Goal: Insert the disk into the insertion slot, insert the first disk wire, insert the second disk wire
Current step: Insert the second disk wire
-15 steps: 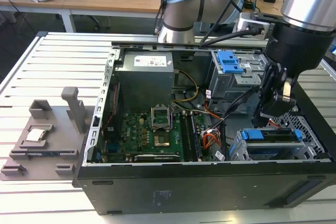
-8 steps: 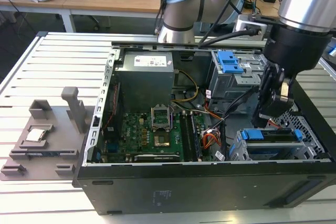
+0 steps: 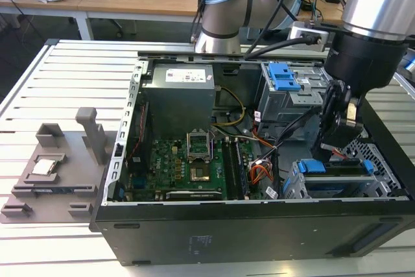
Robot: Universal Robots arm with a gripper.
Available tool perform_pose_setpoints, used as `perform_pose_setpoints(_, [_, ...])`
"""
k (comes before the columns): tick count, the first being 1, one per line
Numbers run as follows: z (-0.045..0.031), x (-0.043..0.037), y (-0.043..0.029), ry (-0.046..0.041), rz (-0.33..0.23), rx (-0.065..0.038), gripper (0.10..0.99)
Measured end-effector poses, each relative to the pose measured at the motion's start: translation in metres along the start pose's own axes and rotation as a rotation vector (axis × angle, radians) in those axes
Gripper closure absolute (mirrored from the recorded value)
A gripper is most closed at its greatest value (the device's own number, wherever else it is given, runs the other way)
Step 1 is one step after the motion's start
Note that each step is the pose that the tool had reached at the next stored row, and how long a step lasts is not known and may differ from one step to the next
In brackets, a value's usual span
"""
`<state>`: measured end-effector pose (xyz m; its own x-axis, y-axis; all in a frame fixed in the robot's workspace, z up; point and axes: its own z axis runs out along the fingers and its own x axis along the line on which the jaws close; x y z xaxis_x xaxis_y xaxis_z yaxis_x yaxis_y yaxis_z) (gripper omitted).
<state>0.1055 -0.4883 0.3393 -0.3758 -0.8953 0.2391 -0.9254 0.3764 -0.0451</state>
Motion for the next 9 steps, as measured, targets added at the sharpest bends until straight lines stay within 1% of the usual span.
perform_pose_setpoints(1, [0.0,0.0,0.0,0.0005,0.0,0.0,0.937])
perform_pose_setpoints(9, [0.0001,0.0,0.0,0.0035,0.0,0.001,0.937])
